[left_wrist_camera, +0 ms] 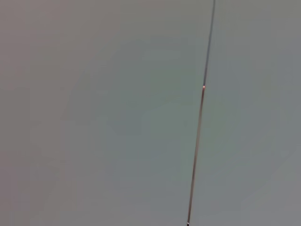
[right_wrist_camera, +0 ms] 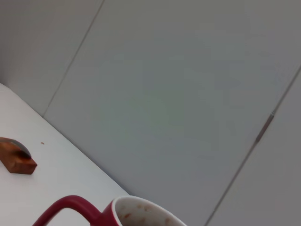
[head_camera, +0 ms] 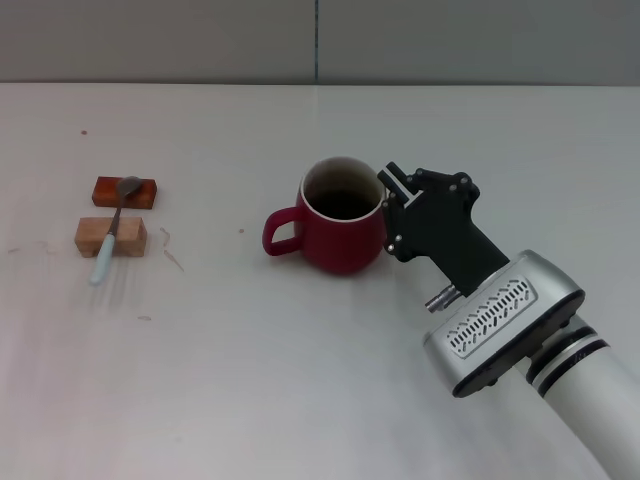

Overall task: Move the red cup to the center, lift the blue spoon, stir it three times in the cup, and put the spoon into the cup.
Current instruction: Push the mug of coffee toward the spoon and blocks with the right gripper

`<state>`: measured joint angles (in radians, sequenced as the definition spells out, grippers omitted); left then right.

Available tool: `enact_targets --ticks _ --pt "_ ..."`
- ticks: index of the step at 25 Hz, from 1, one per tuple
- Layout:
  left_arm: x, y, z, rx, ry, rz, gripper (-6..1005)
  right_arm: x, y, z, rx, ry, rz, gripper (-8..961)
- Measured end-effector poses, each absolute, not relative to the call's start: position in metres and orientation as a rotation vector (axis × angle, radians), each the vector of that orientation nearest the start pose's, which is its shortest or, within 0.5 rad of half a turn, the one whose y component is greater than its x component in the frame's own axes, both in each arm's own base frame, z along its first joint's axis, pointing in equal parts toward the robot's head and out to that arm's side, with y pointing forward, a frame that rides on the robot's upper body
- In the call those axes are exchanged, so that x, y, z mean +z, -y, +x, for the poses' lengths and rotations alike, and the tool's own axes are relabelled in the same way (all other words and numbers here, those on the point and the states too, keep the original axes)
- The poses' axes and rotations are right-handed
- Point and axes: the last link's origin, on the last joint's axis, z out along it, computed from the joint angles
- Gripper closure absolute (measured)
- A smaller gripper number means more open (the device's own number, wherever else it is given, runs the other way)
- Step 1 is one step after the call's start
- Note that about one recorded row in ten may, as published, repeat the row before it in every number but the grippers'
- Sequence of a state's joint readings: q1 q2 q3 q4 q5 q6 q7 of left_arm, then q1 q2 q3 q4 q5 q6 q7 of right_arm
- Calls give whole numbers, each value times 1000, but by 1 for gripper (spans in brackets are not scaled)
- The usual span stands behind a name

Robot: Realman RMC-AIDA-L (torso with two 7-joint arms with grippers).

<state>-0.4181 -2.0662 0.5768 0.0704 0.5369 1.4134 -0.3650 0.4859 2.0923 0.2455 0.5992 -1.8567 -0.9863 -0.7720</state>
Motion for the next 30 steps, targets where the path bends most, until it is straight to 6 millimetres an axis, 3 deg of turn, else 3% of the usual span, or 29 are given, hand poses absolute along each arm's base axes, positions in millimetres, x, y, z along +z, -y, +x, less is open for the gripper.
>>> enact_targets --ticks 11,15,18,22,30 --pt "79 -306 -365 -870 498 -1160 157 -136 -300 210 448 79 -2049 888" --pt "80 -304 -366 -869 495 -1157 157 -128 -299 210 475 87 -1991 888" --pt "80 -303 -367 -869 496 -1156 158 -111 -295 217 452 101 -1859 888" --pt "80 -303 -367 -869 496 -1156 158 -104 -295 225 412 81 -1810 888" --pt "81 -304 -366 -872 491 -1157 157 -105 -292 252 304 5 -1835 888"
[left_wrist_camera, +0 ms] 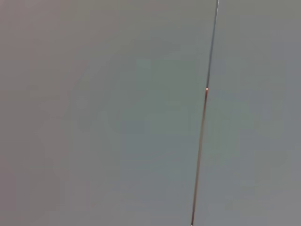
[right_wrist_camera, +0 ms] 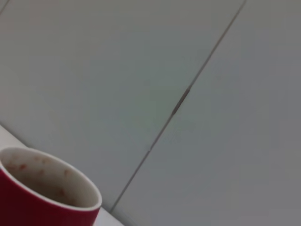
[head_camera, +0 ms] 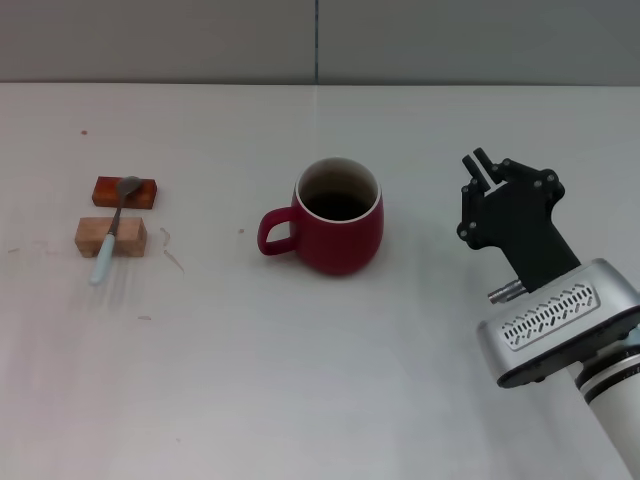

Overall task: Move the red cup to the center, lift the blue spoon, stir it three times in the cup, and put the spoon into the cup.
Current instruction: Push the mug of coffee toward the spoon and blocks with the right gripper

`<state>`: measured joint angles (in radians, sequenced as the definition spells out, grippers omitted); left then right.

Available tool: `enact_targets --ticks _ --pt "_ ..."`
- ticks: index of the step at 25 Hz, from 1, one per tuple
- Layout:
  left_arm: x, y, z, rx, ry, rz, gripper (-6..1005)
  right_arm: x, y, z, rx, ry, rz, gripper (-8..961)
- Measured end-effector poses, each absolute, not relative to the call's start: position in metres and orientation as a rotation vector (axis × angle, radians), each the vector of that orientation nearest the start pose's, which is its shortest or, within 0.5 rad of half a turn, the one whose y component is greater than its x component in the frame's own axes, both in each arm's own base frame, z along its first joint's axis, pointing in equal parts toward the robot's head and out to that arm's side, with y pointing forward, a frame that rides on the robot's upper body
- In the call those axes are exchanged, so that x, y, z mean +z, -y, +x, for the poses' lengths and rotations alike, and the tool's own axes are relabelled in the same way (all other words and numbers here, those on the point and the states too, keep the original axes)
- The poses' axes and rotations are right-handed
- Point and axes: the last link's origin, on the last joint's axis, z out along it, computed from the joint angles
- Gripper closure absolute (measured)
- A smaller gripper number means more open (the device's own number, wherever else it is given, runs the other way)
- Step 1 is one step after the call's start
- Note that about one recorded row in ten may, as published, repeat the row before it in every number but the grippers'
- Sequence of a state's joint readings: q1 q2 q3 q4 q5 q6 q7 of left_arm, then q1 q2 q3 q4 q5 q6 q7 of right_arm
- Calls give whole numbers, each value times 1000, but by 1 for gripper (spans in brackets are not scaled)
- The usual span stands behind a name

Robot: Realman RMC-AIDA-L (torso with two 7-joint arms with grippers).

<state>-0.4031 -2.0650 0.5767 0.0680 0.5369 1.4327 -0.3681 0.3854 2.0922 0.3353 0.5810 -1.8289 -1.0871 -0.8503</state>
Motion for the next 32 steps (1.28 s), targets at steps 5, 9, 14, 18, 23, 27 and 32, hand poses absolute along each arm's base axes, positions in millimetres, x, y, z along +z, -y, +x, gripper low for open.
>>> enact_targets --ticks 5,9,14,18,23,27,32 --pt "82 -305 -364 -877 485 -1157 158 -115 -293 257 254 -20 -1909 888" --pt "81 -306 -364 -879 484 -1158 158 -120 -294 256 243 -24 -1944 888" --pt "81 -306 -363 -881 483 -1158 157 -131 -294 249 255 -24 -2016 888" --pt "81 -306 -363 -882 485 -1158 158 -138 -292 243 295 -27 -2059 888" --pt "80 -306 -363 -881 486 -1158 158 -140 -291 239 311 -19 -2074 888" --pt "80 -305 -364 -885 492 -1156 157 -144 -289 233 332 -11 -2092 888" --pt "80 -303 -366 -896 506 -1151 158 -146 -288 228 351 -3 -2109 888"
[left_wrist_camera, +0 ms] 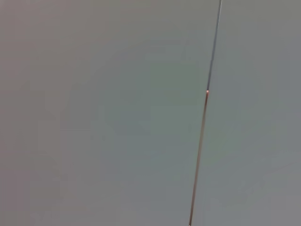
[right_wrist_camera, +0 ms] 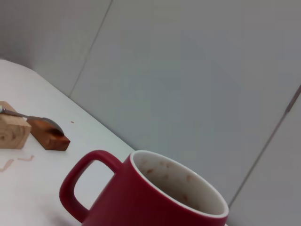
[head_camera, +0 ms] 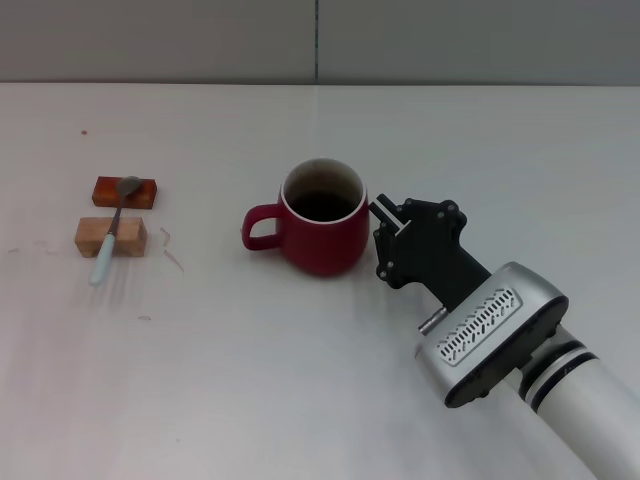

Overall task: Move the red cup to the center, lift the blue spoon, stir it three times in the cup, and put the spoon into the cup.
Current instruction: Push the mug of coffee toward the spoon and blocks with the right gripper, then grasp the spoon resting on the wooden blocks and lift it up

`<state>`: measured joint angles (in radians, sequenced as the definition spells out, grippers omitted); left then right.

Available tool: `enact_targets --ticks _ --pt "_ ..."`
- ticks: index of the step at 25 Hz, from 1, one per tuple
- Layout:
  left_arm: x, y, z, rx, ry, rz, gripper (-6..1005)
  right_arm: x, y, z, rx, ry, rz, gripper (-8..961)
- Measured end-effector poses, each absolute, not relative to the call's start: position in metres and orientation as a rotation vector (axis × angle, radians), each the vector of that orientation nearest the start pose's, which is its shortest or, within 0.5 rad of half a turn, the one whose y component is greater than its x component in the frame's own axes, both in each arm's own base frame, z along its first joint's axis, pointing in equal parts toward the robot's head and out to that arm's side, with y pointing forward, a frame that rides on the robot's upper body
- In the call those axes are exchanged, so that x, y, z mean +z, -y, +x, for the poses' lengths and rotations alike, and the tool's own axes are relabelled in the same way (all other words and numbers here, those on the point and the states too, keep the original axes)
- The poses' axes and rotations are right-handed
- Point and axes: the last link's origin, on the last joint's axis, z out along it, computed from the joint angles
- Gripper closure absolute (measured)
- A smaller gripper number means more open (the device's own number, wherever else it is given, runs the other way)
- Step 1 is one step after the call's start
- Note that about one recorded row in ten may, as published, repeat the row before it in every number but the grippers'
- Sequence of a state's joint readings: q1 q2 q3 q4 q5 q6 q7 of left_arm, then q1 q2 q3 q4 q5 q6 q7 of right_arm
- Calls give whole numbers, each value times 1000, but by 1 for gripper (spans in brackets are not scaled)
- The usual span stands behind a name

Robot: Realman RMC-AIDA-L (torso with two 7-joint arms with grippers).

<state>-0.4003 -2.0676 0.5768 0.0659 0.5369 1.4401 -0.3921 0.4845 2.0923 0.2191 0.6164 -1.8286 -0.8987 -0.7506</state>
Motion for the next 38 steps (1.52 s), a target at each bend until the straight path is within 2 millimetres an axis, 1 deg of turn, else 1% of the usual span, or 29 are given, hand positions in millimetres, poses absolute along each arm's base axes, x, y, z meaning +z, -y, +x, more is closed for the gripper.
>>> enact_targets --ticks 4,7,8,9,10,11,12,14,15,16,17,18,19,20,21,22,24,25,26,27,28,30,31,32,33,34,35,36,38 --pt "80 -301 -367 -894 506 -1150 158 -147 -288 226 358 2 -2110 888" --pt "79 -298 -368 -888 511 -1150 158 -136 -288 233 368 -19 -2037 888" --pt "79 -298 -368 -888 511 -1150 157 -136 -288 233 368 -19 -2037 889" --pt "79 -297 -369 -886 512 -1151 157 -129 -289 238 370 -34 -1994 889" --pt "78 -296 -370 -883 515 -1153 157 -116 -289 249 363 -68 -1912 889" --pt "78 -296 -370 -882 517 -1155 157 -107 -290 256 358 -95 -1857 881" --pt "77 -295 -371 -880 519 -1157 157 -107 -290 256 358 -95 -1857 874" --pt "77 -295 -371 -878 521 -1160 157 -89 -290 269 358 -154 -1750 859" --pt "75 -294 -372 -872 531 -1163 157 -68 -288 285 387 -217 -1644 851" --pt "75 -294 -372 -872 531 -1163 157 -68 -288 285 387 -217 -1644 843" --pt "74 -294 -373 -869 541 -1166 157 -50 -283 301 436 -258 -1567 836" --pt "73 -293 -374 -867 545 -1166 157 -50 -283 301 436 -258 -1567 828" --pt "72 -293 -374 -865 549 -1168 157 -41 -281 310 472 -286 -1536 821" --pt "71 -291 -376 -858 560 -1170 157 -19 -274 333 545 -354 -1468 813" --pt "71 -291 -376 -858 560 -1170 157 -19 -274 333 545 -354 -1468 786" --pt "70 -290 -378 -853 566 -1172 157 -9 -271 342 582 -384 -1436 758" --pt "70 -289 -378 -853 567 -1173 157 16 -262 359 665 -433 -1366 704" --pt "68 -285 -378 -856 563 -1179 158 35 -254 370 722 -449 -1315 677" --pt "68 -285 -378 -856 563 -1179 158 35 -254 370 722 -449 -1315 649" --pt "67 -283 -377 -859 560 -1183 158 49 -252 378 735 -458 -1268 622" --pt "65 -280 -377 -865 557 -1190 158 49 -252 378 735 -458 -1268 593" --pt "62 -274 -376 -876 551 -1205 158 63 -255 383 710 -433 -1209 534" --pt "59 -270 -374 -886 543 -1215 158 63 -255 383 710 -433 -1209 505" --pt "56 -265 -372 -896 533 -1226 158 73 -259 385 676 -406 -1189 476" --pt "50 -255 -368 -910 517 -1244 158 77 -263 387 659 -397 -1181 447" --pt "50 -255 -368 -910 517 -1244 158 77 -263 387 659 -397 -1181 417" --pt "41 -244 -365 -905 503 -1258 158 85 -270 389 625 -385 -1169 388" --pt "41 -244 -365 -905 503 -1258 158 85 -270 389 625 -385 -1169 365" --pt "31 -232 -360 -874 479 -1276 158 94 -280 390 600 -371 -1163 319"
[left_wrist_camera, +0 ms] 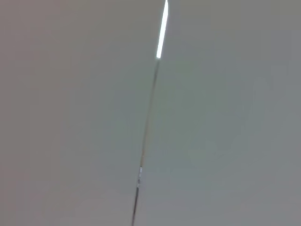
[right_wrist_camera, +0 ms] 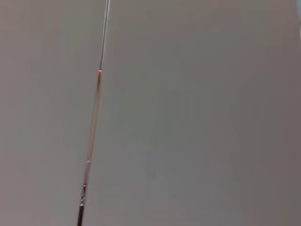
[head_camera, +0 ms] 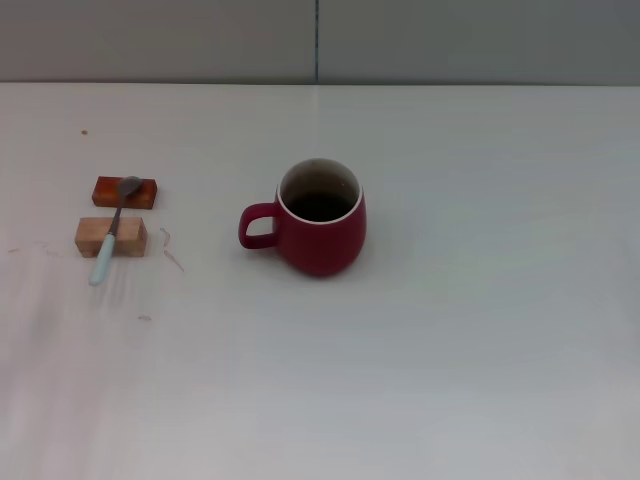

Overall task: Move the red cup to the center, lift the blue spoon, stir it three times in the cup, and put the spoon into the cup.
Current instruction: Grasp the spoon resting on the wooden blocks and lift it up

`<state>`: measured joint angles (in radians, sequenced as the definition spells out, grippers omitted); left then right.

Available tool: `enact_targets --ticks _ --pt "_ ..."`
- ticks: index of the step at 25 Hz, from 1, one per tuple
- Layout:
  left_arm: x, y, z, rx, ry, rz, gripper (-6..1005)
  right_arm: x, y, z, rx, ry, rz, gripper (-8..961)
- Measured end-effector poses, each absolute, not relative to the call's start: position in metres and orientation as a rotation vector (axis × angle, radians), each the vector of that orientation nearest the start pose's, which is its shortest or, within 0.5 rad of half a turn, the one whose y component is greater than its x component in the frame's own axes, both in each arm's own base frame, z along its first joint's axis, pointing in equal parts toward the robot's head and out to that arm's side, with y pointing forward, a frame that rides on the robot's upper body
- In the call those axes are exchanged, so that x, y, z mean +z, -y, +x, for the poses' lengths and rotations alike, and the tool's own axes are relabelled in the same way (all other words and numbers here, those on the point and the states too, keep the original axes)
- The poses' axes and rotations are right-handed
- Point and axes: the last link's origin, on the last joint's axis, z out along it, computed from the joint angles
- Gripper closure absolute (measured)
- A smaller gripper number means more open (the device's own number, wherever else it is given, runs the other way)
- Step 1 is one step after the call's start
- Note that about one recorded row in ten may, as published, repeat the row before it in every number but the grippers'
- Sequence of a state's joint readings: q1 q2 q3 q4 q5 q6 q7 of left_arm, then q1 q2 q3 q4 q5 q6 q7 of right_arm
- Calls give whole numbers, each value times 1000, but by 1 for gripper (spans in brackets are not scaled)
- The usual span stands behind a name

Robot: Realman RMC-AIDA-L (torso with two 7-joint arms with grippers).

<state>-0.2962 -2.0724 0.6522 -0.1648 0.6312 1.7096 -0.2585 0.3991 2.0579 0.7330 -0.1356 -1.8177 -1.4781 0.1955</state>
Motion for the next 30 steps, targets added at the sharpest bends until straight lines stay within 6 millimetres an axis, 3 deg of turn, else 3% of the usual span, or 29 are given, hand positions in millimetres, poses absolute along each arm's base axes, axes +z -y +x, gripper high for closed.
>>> enact_targets --ticks 2,3,5,13,17,22,30 --pt "13 -215 -352 -809 446 -1319 158 107 -293 389 576 -344 -1158 273" --pt "13 -215 -352 -809 446 -1319 158 107 -293 389 576 -344 -1158 273" --pt "-11 -195 -342 -731 438 -1383 158 118 -304 387 558 -320 -1127 272" --pt "-51 -172 -321 -682 520 -1508 157 130 -320 384 502 -282 -1111 272" --pt "-73 -172 -315 -605 599 -1560 157 135 -318 385 500 -277 -1090 272" --pt "-86 -178 -320 -523 658 -1601 158 138 -315 389 491 -279 -1073 273" --pt "-89 -191 -331 -460 681 -1615 158 141 -307 389 496 -250 -1060 273"
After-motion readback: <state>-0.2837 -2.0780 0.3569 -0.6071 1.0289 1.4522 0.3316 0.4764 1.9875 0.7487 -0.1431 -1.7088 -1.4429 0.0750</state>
